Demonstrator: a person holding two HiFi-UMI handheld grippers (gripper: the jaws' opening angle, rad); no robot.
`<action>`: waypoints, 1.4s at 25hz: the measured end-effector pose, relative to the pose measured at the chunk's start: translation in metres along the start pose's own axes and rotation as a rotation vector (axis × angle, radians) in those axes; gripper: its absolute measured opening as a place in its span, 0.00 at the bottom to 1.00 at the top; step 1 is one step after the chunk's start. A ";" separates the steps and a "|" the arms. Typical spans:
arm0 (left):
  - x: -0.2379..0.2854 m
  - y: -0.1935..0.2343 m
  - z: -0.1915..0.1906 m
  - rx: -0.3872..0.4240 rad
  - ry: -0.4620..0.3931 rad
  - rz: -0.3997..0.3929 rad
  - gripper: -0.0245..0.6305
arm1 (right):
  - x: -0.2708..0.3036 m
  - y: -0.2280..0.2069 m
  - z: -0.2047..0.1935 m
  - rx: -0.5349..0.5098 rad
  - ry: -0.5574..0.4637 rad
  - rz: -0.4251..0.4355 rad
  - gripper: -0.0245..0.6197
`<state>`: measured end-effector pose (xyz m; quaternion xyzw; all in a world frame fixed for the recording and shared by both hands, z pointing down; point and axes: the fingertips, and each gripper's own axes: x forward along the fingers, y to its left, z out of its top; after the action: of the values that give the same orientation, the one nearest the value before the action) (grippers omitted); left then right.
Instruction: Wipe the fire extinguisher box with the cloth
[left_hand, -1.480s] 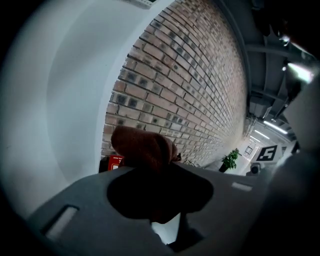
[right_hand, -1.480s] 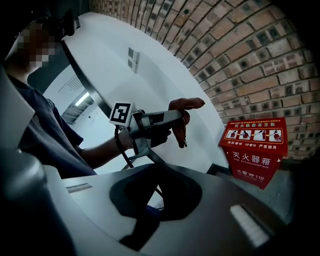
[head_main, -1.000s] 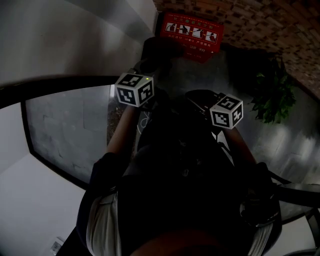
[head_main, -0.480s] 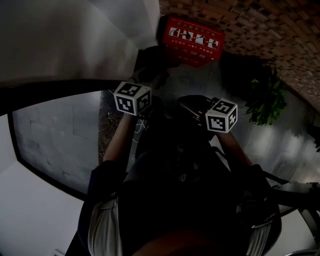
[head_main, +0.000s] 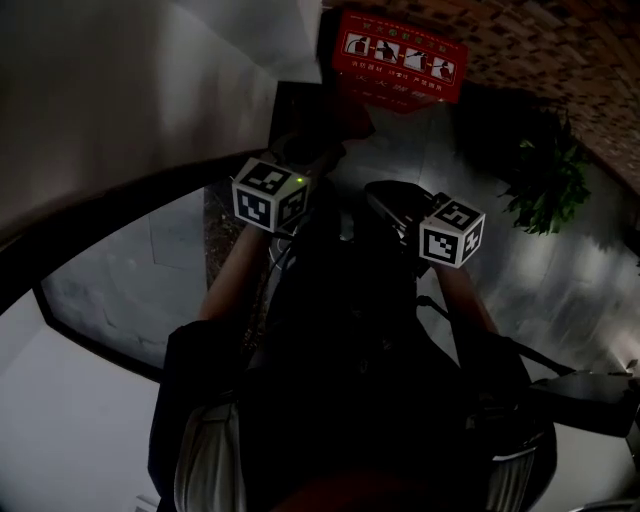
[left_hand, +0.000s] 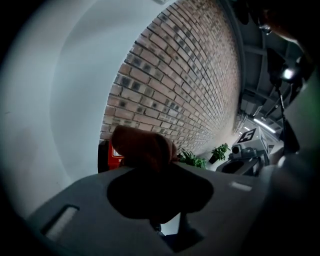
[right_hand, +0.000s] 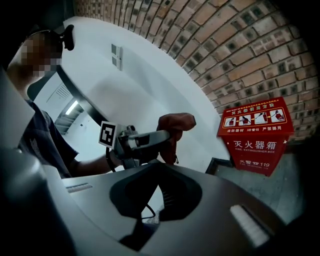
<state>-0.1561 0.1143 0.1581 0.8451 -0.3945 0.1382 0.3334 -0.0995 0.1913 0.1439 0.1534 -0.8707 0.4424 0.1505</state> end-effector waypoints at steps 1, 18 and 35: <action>0.006 -0.001 -0.003 0.002 0.008 -0.006 0.18 | -0.001 -0.004 -0.003 0.009 0.007 0.004 0.04; 0.120 0.098 -0.078 -0.319 -0.087 0.182 0.18 | 0.050 -0.132 0.000 -0.109 0.092 0.056 0.04; 0.315 0.272 -0.297 -0.472 0.049 0.069 0.19 | 0.179 -0.355 -0.056 -0.287 -0.201 0.034 0.04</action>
<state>-0.1485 0.0058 0.6577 0.7261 -0.4362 0.0740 0.5264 -0.1131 0.0135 0.5032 0.1587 -0.9381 0.2984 0.0755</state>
